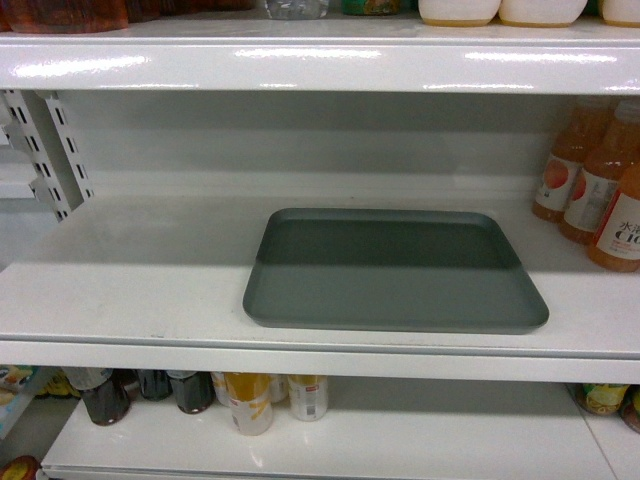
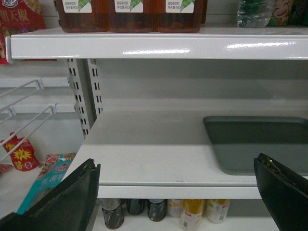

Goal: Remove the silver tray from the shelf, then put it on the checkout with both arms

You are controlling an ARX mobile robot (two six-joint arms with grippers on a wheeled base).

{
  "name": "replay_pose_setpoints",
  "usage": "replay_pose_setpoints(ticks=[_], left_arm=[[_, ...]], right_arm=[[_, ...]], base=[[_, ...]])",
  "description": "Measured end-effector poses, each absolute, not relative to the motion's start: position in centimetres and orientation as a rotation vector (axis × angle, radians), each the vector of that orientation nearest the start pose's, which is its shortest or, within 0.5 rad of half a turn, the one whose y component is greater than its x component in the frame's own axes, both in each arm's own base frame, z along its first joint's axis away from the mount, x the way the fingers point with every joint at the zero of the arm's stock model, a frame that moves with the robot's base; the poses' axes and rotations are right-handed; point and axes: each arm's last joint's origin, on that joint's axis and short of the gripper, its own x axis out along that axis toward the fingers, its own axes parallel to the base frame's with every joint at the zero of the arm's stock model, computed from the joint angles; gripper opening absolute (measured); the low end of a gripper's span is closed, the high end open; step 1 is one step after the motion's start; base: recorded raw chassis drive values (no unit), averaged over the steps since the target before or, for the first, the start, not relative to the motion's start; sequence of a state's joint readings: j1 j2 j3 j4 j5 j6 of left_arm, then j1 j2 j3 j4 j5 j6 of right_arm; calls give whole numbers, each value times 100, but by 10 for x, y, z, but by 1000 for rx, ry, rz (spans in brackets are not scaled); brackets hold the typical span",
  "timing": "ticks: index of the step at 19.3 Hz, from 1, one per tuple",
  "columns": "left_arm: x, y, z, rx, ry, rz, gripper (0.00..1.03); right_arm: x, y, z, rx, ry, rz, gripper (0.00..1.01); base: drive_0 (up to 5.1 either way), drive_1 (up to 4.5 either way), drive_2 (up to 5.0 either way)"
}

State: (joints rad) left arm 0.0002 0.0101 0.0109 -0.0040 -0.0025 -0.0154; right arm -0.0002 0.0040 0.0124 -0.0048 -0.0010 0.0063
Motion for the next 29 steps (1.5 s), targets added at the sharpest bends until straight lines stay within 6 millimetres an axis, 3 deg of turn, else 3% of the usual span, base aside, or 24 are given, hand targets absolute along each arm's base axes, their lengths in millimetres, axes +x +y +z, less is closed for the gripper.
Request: replay_pose_setpoints(ticks=[29], left_arm=[[98,0,166,-15,3,3,98]], right_arm=[[97,0,167,6,-4,1,98]], base=[[0,0,0]])
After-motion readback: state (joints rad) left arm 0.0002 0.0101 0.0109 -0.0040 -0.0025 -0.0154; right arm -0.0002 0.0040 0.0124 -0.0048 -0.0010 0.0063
